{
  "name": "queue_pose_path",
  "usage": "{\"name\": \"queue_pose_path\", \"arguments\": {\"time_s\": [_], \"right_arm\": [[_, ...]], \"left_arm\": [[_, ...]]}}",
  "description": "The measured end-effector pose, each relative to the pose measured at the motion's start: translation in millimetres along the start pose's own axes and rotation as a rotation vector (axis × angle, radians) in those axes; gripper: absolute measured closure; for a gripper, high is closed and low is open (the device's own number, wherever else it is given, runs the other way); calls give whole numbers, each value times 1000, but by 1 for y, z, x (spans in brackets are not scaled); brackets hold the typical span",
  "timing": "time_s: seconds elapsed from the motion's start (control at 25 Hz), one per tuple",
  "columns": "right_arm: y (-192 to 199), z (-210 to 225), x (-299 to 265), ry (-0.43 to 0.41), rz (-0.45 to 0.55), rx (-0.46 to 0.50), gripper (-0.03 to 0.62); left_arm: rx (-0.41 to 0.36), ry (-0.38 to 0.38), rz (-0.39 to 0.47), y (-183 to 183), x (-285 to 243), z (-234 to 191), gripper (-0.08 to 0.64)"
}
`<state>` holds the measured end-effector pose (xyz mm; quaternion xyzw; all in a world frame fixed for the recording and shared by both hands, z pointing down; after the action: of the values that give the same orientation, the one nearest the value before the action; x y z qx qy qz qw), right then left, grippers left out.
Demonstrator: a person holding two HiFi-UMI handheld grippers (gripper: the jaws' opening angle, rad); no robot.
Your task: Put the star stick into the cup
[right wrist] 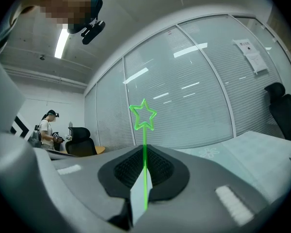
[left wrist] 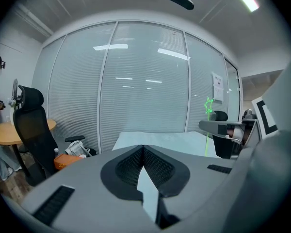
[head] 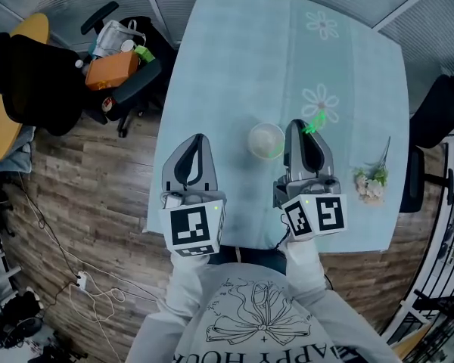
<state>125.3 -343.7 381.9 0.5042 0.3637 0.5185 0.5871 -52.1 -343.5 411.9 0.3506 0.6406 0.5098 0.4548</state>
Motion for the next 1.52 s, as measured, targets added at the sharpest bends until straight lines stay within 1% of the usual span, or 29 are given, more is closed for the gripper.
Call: {"name": "queue_pose_path", "arguments": {"time_s": [0.12, 0.28, 0.96, 1.52], "right_arm": [[10, 5, -2, 1, -15, -9, 572], [24, 12, -6, 0, -32, -19, 572], [77, 32, -15, 11, -115, -52, 572], [108, 37, -17, 11, -177, -60, 572]], "left_arm": [[1, 2, -17, 9, -6, 2, 554], [11, -14, -41, 23, -15, 2, 554], [29, -26, -125, 66, -32, 5, 554], [34, -34, -162, 87, -33, 4, 554]]}}
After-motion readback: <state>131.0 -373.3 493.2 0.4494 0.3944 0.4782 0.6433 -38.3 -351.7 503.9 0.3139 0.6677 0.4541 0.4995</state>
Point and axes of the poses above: the fingertips, and each gripper's own axes: x backward along the fingers, z to its right, y out of its underside, the point moved 1 cm from there along x, backward along the fingers, and after that the axes turned 7 degrees about z, right-handed, at the moved point
